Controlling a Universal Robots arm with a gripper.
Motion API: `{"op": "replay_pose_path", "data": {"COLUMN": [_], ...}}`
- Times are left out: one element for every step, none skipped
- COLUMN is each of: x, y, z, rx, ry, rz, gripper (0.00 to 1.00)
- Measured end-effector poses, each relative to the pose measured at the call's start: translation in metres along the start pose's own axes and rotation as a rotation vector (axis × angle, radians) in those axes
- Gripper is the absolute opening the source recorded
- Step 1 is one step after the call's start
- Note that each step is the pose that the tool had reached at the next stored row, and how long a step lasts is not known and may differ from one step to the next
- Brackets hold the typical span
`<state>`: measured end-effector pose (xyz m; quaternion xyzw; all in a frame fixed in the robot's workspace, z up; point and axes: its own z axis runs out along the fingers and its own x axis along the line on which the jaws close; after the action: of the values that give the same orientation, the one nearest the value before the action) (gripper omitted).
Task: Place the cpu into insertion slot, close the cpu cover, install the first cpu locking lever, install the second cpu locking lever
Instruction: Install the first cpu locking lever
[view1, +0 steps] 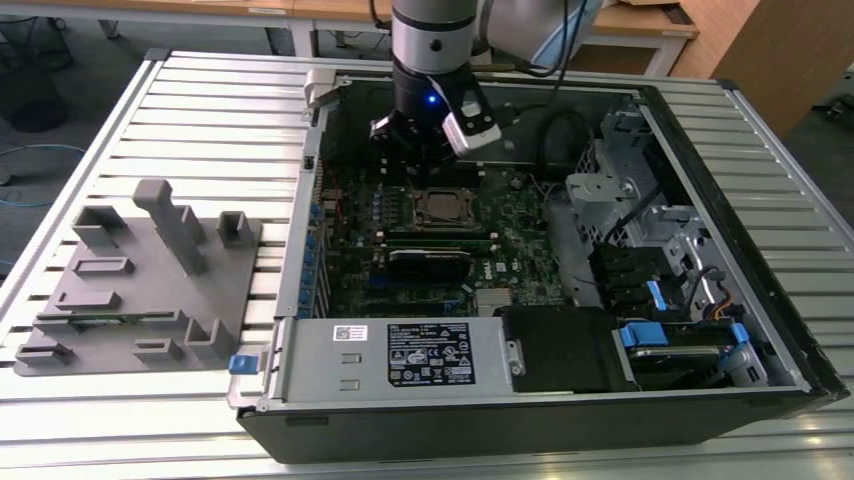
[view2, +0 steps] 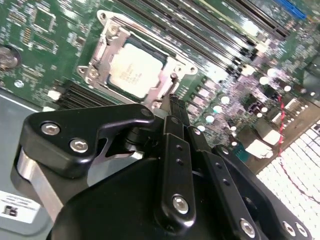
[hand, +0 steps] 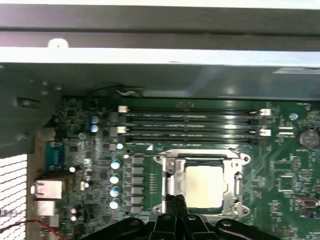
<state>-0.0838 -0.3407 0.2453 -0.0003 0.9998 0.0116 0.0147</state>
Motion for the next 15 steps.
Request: {"op": "replay_pose_path", "data": {"x": [0.0026,0.0053,0.0079,0.0103,0.0128,0.0152,0.0176,0.0198,0.0220,0.0239,0.0255,0.0267,0.0276,0.0283,0.0289], "y": [0.0000,0.0000,0.0000,0.0000,0.0000,0.0000,0.0000,0.0000,0.0000,0.0000,0.0000,0.0000,0.0000,0.0000,0.0000], "z": [0.0000,0.0000,0.0000,0.0001,0.0001,0.0001,0.0001,0.0001,0.0001,0.0001,0.0001,0.0001,0.0001,0.0001,0.0001], "rx": [0.0001,0.0001,0.0001,0.0000,0.0001,0.0000,0.0000,0.0001,0.0001,0.0000,0.0000,0.0001,0.0000,0.0000,0.0000], "ry": [0.0001,0.0000,0.0000,0.0000,0.0000,-0.0001,0.0000,0.0000,-0.0001,-0.0001,-0.0001,0.0000,-0.0001,-0.0001,-0.0001], "rz": [0.000,0.000,0.000,0.000,0.000,0.000,0.000,0.000,0.000,0.000,0.000,0.000,0.000,0.000,0.000], "gripper": [0.11,0.11,0.11,0.11,0.11,0.11,0.11,0.11,0.11,0.11,0.11,0.11,0.11,0.11,0.11]}}
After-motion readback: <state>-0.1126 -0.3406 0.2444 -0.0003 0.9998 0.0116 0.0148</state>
